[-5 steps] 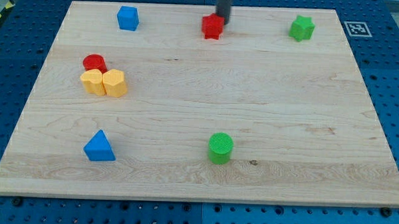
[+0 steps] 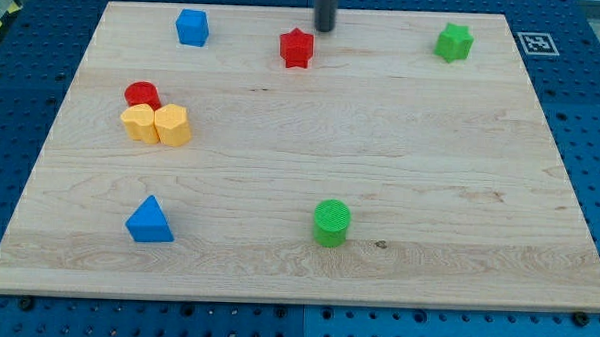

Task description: Slide red star a bit down

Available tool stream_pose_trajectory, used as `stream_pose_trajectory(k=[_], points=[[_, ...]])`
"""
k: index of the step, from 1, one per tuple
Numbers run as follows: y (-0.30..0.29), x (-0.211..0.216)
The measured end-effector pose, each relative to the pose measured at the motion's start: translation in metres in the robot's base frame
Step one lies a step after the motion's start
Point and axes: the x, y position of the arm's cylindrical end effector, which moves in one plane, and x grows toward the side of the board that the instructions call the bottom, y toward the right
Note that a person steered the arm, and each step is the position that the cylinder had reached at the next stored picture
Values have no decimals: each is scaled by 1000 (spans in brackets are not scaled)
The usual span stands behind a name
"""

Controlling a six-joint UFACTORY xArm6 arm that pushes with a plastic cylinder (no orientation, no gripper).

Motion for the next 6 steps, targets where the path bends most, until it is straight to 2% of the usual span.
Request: stream_pose_trajectory(k=[1, 3, 4, 5, 6], points=[[-2, 23], [-137, 39], [-107, 34], [-17, 27], [2, 61]])
